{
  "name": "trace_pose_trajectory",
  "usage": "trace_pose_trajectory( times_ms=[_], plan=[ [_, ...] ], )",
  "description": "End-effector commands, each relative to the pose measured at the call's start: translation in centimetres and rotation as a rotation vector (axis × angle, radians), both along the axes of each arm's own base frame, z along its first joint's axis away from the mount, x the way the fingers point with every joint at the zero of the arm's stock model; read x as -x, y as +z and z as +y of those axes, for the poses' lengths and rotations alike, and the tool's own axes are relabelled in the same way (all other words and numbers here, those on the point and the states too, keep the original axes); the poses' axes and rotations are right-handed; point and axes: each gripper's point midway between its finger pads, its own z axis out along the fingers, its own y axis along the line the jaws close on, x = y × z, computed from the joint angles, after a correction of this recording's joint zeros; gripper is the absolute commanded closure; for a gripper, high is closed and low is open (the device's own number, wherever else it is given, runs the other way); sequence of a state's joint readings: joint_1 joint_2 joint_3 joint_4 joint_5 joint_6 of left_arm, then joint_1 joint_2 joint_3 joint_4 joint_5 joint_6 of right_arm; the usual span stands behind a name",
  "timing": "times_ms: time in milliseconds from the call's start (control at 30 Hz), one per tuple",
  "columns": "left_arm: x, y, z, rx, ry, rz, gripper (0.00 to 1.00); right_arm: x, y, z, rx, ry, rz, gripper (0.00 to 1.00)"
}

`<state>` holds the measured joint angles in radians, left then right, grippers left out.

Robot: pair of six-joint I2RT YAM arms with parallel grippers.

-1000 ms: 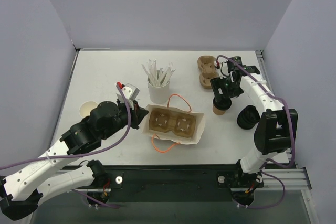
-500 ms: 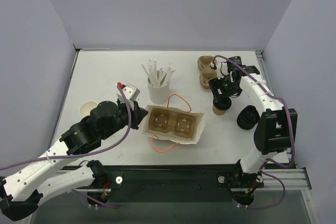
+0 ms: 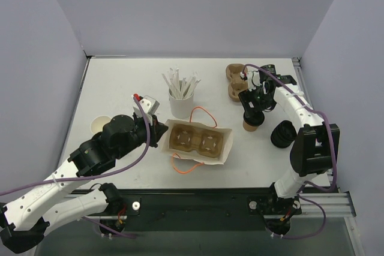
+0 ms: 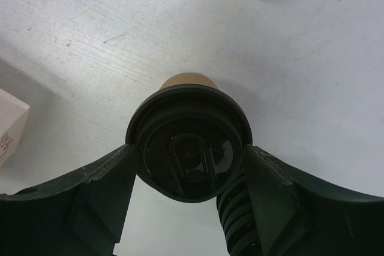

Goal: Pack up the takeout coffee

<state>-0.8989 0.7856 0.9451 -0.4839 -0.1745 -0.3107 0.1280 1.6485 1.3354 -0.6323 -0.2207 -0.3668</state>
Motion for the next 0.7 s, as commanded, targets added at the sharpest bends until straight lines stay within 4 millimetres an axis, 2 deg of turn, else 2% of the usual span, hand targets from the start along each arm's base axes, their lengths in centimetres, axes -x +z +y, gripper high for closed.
trace_pose_trajectory(
  times_ms=[0, 267, 533, 667],
  plan=[
    [0.0, 2.7, 0.0, 0.057, -0.007, -0.049, 1.00, 0.6, -0.6, -0.1, 0.009, 0.018, 0.045, 0.28],
    [-0.2, 2.8, 0.4, 0.061, 0.012, -0.046, 1.00, 1.1, -1.3, 0.1, 0.000, 0.019, 0.069, 0.27],
    [-0.3, 2.7, 0.5, 0.060, 0.016, -0.045, 1.00, -0.3, 1.1, 0.0, -0.006, 0.005, 0.004, 0.26],
    [-0.4, 2.9, 0.8, 0.062, 0.027, -0.049, 1.00, -0.2, 1.2, 0.0, -0.008, 0.008, 0.006, 0.25]
  ],
)
